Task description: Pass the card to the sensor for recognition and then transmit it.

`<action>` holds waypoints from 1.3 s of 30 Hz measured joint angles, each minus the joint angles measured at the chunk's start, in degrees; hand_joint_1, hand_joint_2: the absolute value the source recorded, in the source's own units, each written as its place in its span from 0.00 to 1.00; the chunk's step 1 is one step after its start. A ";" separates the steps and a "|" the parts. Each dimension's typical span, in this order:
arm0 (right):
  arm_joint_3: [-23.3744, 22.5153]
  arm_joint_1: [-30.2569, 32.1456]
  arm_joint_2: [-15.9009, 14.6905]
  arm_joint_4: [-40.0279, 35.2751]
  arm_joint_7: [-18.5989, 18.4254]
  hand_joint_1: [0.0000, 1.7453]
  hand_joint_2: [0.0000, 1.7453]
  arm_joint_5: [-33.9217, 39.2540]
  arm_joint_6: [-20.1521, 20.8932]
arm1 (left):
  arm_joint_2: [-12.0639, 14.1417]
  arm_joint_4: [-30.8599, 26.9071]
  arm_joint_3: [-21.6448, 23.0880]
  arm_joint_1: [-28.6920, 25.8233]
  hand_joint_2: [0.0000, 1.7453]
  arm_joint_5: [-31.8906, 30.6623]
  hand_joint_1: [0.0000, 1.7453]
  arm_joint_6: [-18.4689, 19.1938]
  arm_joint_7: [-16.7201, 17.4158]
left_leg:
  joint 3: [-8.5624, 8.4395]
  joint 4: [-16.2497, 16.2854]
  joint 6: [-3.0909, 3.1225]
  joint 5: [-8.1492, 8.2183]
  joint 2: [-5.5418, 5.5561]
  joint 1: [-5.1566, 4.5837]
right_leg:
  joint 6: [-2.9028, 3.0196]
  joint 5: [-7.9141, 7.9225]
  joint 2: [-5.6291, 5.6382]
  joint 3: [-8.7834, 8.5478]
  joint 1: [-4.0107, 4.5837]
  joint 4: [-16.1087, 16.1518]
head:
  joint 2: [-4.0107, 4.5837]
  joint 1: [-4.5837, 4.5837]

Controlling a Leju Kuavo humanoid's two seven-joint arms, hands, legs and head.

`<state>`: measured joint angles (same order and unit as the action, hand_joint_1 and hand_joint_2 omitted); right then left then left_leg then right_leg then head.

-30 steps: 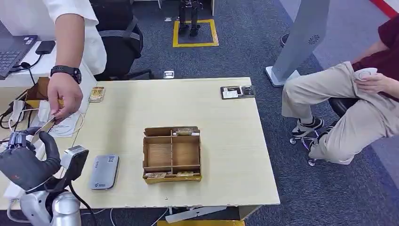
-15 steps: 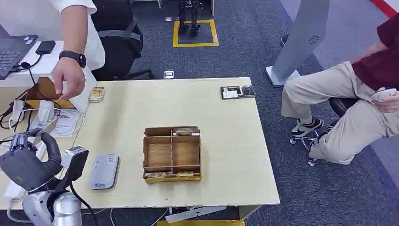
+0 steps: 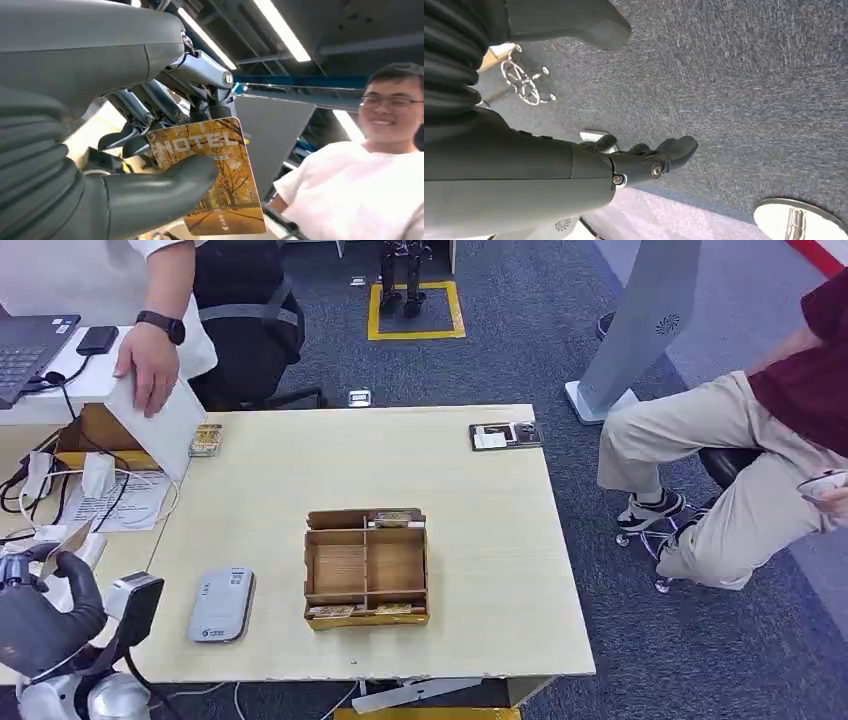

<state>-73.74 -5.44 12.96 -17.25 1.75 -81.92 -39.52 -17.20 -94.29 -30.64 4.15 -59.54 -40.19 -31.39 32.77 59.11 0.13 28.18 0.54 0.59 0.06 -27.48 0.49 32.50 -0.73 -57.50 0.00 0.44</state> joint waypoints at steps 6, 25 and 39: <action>-0.39 0.19 0.00 -0.02 0.00 0.00 1.00 0.63 0.00 | -0.02 0.92 -2.74 -2.33 1.00 -1.20 1.00 0.00 -0.15 | 0.01 0.00 0.00 0.00 0.00 0.00 | -0.01 -0.01 0.00 0.01 0.00 0.00 | 0.00 0.00; -1.77 0.23 0.00 -0.09 0.00 0.00 1.00 0.92 0.00 | -0.28 3.54 -2.72 -7.82 1.00 -0.98 1.00 0.00 -5.03 | -0.02 0.00 0.00 0.01 0.00 0.00 | -0.01 -0.01 -0.01 0.01 0.00 0.00 | 0.00 0.00; -3.48 0.16 0.02 -0.07 1.16 0.00 1.00 0.22 0.02 | -0.59 7.13 5.79 -11.81 1.00 -1.84 1.00 0.00 -8.74 | -0.01 0.00 0.01 0.01 0.01 -0.02 | -0.01 -0.01 -0.02 0.01 -0.01 0.01 | 0.00 0.00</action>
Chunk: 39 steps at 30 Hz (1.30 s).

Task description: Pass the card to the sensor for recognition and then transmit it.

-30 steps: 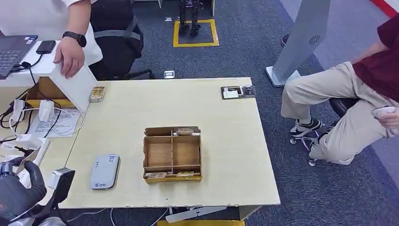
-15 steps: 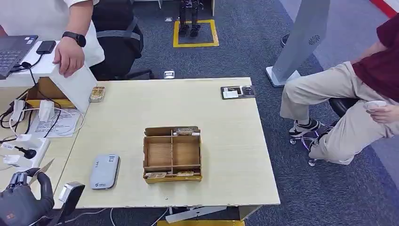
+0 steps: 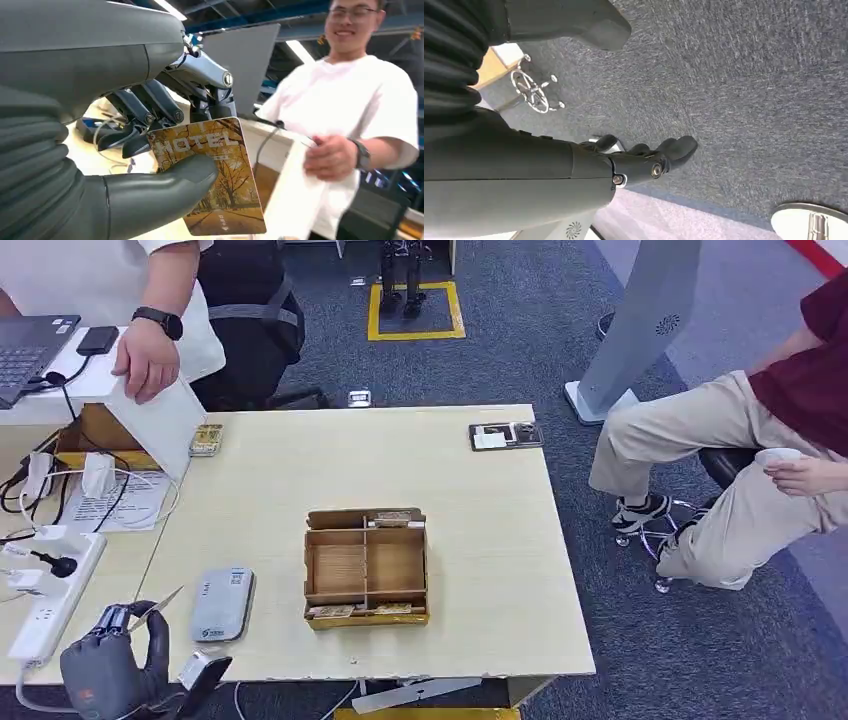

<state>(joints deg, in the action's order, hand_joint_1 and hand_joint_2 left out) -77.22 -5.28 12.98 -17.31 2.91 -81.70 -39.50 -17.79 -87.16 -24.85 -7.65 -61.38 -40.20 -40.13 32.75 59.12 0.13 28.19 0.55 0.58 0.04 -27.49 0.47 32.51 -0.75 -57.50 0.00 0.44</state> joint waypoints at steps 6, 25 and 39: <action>-0.46 0.00 0.00 0.00 0.07 0.00 1.00 0.33 0.00 | -0.04 1.57 1.77 -0.43 1.00 -1.37 1.00 0.00 0.15 | 0.00 0.00 0.00 0.00 0.00 0.01 | 0.00 0.00 0.00 0.00 0.01 0.00 | -0.02 0.00; -0.46 -0.37 -0.02 0.28 1.25 0.00 1.00 0.50 -0.02 | 0.02 8.44 5.16 0.33 1.00 -10.90 1.00 0.00 0.90 | -0.04 0.00 0.00 0.00 -0.01 0.00 | 0.00 0.00 0.03 0.01 0.00 0.00 | 0.00 0.00; 0.48 -0.68 -0.07 1.00 1.18 0.00 1.00 -0.90 -0.02 | 0.35 10.66 8.35 3.18 1.00 -16.04 1.00 -0.02 8.02 | -0.07 0.03 0.00 -0.01 -0.04 0.00 | 0.01 0.02 0.06 0.02 0.00 0.00 | 0.00 0.02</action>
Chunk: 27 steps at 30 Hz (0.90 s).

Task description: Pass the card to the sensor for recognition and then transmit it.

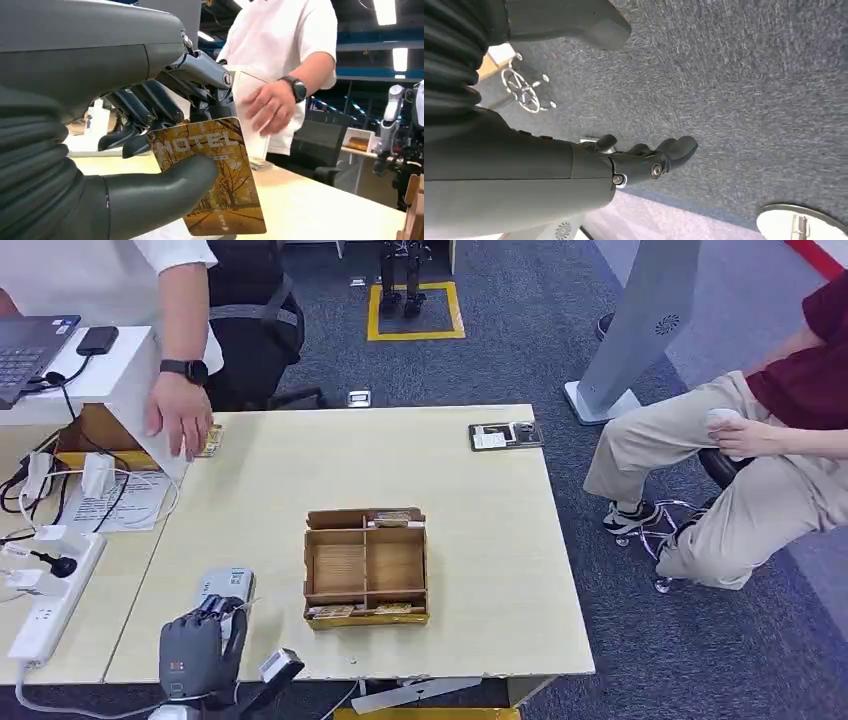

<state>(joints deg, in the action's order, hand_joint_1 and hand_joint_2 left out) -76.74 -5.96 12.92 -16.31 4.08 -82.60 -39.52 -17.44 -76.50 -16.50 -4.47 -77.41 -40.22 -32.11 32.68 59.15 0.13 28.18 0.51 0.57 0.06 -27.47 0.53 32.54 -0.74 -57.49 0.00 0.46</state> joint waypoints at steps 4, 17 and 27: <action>0.33 -0.15 -0.04 0.22 0.07 0.00 1.00 0.00 0.00 | 0.37 1.38 0.15 2.81 1.00 -0.79 1.00 0.00 1.62 | -0.01 0.00 0.00 -0.01 -0.01 0.00 | 0.01 0.01 0.00 -0.03 0.00 0.00 | 0.00 -0.02; 0.88 -0.20 -0.22 0.68 -0.11 0.00 1.00 0.42 0.00 | 0.50 2.60 0.18 4.81 1.00 0.52 1.00 0.00 3.50 | 0.00 0.00 0.00 0.00 -0.05 0.00 | 0.01 0.01 0.02 0.00 0.00 0.00 | 0.00 -0.02; 1.38 -0.21 -0.35 0.70 -0.39 0.00 1.00 0.55 0.00 | 0.76 3.54 0.18 5.10 1.00 -4.06 1.00 0.00 9.02 | 0.00 0.00 0.00 0.00 -0.10 0.00 | 0.01 0.01 0.03 0.00 0.00 0.00 | 0.00 -0.02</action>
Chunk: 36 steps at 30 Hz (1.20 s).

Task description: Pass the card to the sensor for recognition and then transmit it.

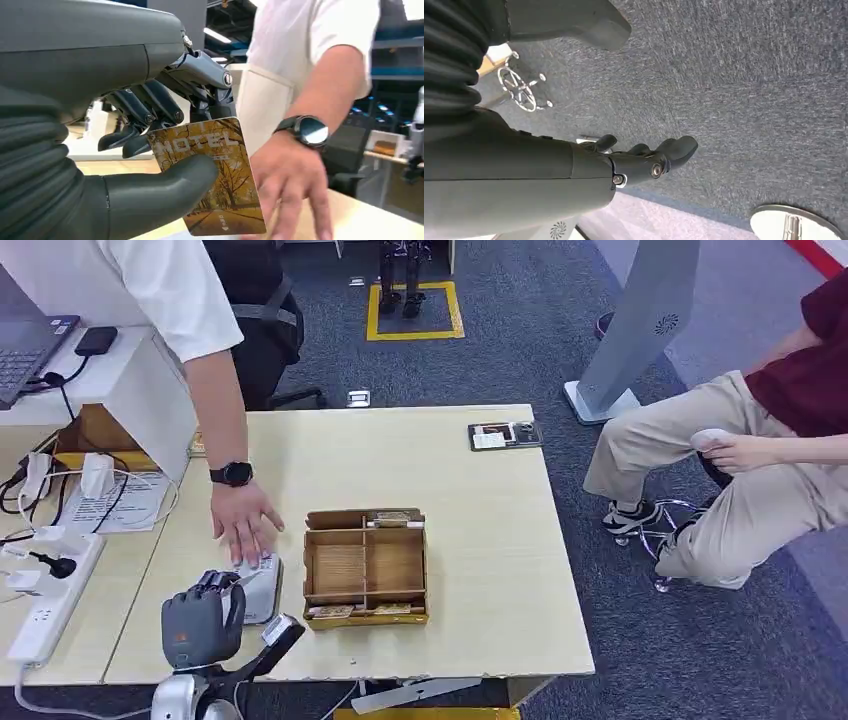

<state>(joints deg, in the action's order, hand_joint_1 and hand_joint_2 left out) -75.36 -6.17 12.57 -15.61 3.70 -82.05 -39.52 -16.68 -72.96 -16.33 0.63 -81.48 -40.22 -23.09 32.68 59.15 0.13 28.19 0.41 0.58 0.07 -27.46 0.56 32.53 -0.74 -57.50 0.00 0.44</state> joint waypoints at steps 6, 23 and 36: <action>0.28 -0.01 -0.07 0.18 -0.07 0.00 1.00 0.15 0.00 | 0.66 2.17 1.79 1.75 1.00 -2.91 1.00 0.00 8.23 | 0.03 0.00 0.00 0.00 0.04 0.00 | 0.00 0.00 -0.04 -0.03 0.00 0.00 | 0.00 0.00; 0.35 -0.10 -0.81 1.18 0.21 0.00 1.00 -0.07 0.00 | 6.97 15.71 15.47 5.78 1.00 -1.56 1.00 -0.15 16.45 | -0.10 -0.01 0.01 0.00 0.16 -0.01 | -0.01 -0.01 -0.16 -0.26 -0.01 0.00 | 0.00 -0.02; 0.37 -0.11 -1.16 1.66 0.41 0.00 1.00 0.13 0.00 | 8.90 20.20 19.21 7.65 1.00 2.57 1.00 -0.15 15.90 | -0.30 -0.01 0.04 -0.04 0.27 -0.01 | -0.04 0.00 -0.31 -0.53 -0.01 0.00 | 0.00 0.00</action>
<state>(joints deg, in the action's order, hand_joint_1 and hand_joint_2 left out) -74.99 -6.28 11.41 -13.94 4.11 -81.92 -39.52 -7.78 -52.76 2.89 8.28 -78.90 -40.37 -7.19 32.38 59.14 0.17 28.15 0.68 0.57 0.02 -27.46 0.25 32.00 -0.75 -57.50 0.00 0.44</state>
